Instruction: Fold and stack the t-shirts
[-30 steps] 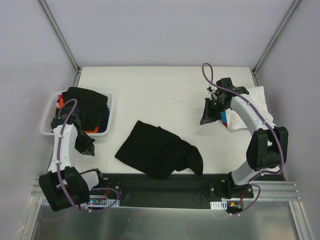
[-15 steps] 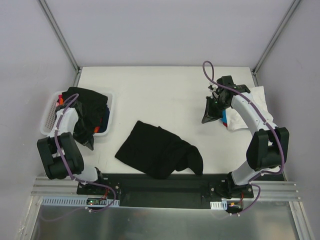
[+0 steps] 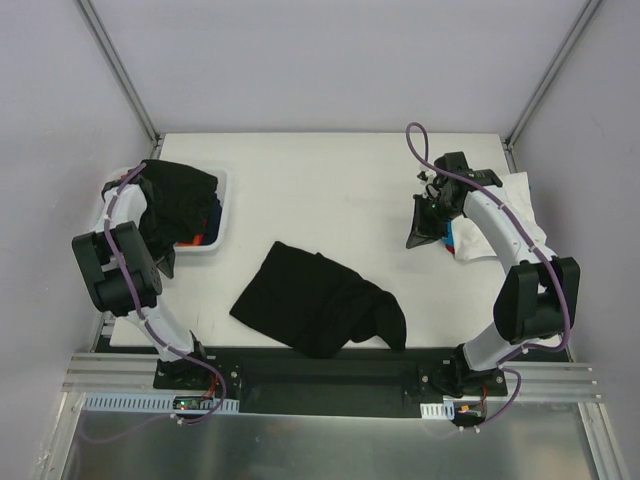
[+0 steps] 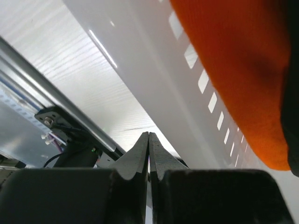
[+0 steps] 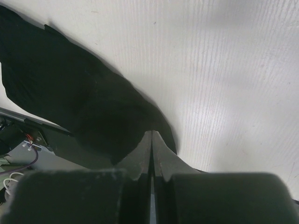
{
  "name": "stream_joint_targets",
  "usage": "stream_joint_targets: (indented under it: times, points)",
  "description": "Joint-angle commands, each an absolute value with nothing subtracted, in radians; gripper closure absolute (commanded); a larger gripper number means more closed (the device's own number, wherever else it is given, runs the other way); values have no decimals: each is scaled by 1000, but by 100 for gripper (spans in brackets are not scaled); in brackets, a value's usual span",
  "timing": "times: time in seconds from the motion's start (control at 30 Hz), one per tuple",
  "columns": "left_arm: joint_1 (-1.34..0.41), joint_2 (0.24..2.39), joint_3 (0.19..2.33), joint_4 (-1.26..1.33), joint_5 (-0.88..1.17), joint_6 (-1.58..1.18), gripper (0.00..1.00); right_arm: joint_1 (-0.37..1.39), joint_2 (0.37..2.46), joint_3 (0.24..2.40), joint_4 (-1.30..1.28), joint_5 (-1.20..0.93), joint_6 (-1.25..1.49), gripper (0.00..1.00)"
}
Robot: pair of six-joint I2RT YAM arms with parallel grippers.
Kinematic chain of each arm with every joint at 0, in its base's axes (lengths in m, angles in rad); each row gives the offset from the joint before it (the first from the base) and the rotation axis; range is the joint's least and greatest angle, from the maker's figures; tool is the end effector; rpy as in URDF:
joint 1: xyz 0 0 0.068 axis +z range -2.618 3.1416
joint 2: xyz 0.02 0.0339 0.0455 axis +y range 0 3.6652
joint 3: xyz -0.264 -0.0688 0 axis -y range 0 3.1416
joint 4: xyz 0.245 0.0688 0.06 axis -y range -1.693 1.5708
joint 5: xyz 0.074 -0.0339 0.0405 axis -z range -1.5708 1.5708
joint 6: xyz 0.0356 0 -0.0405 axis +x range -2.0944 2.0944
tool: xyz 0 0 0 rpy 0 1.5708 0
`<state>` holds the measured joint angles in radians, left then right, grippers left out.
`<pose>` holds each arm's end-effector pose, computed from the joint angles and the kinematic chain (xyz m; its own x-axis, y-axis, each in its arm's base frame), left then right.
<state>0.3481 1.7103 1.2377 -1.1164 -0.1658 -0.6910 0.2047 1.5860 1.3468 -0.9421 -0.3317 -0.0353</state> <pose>0.2802 0.1079 0.2077 -0.5117 -0.8543 -0.0911 -0.8561 0.4979 0.1388 0.3082 0.0758 0.2781 -0.8942 -0.2197 -0.3901 -0.3450 0.8934 0.2877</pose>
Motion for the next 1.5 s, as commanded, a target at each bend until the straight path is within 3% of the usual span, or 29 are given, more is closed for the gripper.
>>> stream_joint_targets:
  times: [0.0,0.67,0.83,1.07,1.17,1.47]
  points:
    - [357,1837,1383,-1040,-166,-640,100,201,1537,1368,-980,-314,-57,99]
    - [382,2111,1931,-1058,-60,-564,100,198,1500,1338,-994,-319,-54,99]
    - [341,1979,1780,-1022,-63,-571,100,196,1480,1319,-994,-304,-51,99]
    - [221,1689,1406,-924,-42,-509,100,198,1497,1313,-962,-321,-28,99]
    - [221,1715,1324,-870,-2,-453,100,198,1511,1315,-953,-339,-20,99]
    - [254,2011,1612,-887,60,-331,100,198,1477,1331,-1003,-321,-49,99]
